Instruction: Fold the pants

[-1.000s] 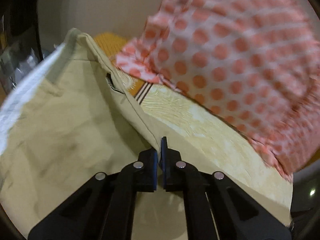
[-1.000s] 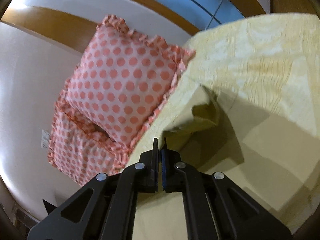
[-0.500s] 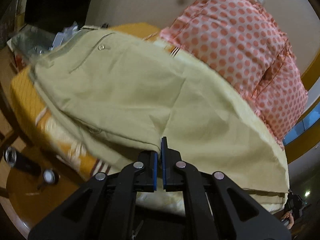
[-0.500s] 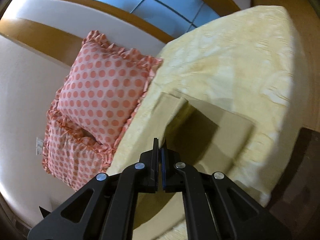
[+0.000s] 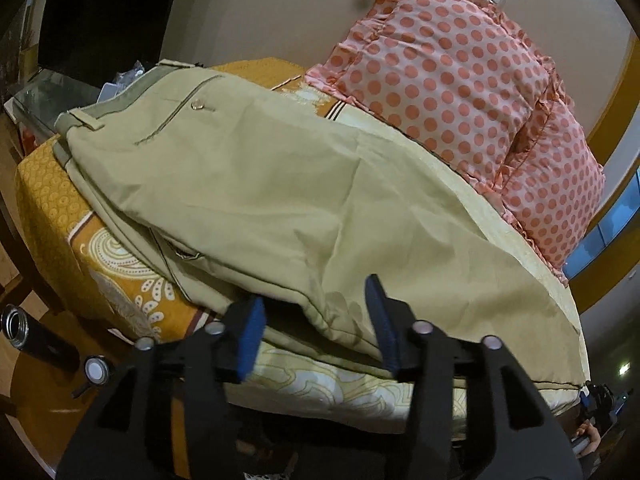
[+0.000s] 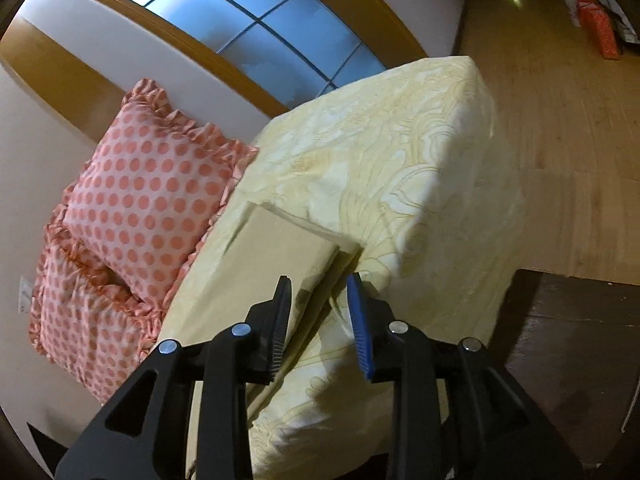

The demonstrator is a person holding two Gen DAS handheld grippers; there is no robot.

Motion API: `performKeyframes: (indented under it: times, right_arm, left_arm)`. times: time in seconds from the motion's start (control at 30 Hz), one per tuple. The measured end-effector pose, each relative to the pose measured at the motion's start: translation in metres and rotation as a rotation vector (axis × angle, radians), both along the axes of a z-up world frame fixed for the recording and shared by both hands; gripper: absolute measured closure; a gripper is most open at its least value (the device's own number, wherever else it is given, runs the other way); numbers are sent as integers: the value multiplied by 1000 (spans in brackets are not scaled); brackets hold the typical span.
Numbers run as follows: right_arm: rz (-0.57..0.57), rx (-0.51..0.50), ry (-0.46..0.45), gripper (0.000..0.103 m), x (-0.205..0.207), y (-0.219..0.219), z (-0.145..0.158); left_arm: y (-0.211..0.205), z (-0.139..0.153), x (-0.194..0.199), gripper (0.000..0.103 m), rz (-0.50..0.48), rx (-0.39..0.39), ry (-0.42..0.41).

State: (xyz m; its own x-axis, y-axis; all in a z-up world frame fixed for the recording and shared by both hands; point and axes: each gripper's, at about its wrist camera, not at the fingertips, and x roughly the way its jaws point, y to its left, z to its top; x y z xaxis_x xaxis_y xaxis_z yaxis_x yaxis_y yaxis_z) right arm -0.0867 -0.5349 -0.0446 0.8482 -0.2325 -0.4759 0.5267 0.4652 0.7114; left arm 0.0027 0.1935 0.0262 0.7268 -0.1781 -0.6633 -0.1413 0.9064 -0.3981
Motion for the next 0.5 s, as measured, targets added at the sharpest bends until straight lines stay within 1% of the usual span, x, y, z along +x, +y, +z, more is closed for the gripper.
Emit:
performKeyframes:
  times: [0.13, 0.2, 0.27, 0.3, 0.33, 0.37, 0.43, 0.5]
  right_arm:
    - [43, -107, 15, 72, 12, 16, 2]
    - [73, -147, 4, 73, 18, 22, 1]
    - [101, -172, -4, 86, 24, 28, -1]
    - [104, -203, 1, 95, 27, 30, -3]
    - [104, -229, -1, 98, 29, 33, -3]
    - [108, -244, -4, 98, 31, 34, -2]
    - [125, -256, -40, 99, 35, 36, 7]
    - [161, -290, -78, 99, 44, 43, 25]
  left_arm:
    - [-2, 0, 0, 47, -7, -2, -18]
    - [-3, -1, -2, 44, -10, -1, -31]
    - [-4, -1, -3, 42, -12, -2, -41]
    - [-4, 0, -4, 42, -13, -6, -48]
    - [-3, 0, -5, 41, -13, -10, -54]
    - [-2, 1, -6, 41, -14, -18, -61]
    - [3, 3, -11, 40, -10, -36, -77]
    - [11, 6, -18, 34, 16, -52, -103]
